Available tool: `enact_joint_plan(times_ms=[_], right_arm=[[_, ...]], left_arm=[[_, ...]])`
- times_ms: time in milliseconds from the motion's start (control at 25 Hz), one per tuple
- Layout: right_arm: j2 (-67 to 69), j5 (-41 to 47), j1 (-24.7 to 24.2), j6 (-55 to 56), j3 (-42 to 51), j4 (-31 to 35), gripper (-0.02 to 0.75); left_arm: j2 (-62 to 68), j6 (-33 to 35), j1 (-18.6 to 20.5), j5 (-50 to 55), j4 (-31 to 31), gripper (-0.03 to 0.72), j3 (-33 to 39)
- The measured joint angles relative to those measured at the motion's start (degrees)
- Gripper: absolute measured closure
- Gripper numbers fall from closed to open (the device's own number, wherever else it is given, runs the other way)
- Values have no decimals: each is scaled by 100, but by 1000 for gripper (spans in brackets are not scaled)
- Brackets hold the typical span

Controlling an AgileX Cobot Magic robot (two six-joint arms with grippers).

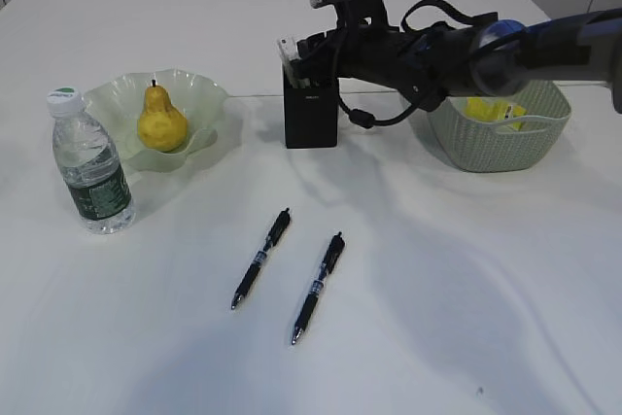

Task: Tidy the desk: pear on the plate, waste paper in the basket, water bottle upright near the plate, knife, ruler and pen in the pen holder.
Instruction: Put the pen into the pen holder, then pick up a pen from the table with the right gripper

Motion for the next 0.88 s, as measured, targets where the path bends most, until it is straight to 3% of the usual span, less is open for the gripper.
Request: enact_joint_plan(times_ms=[320,880], right_arm=[[-663,786,0,0,0,0,331],[-2296,5164,99,-207,0,107,332]], left_arm=[[0,0,0,0,0,403,0],[0,0,0,0,0,403,0]])
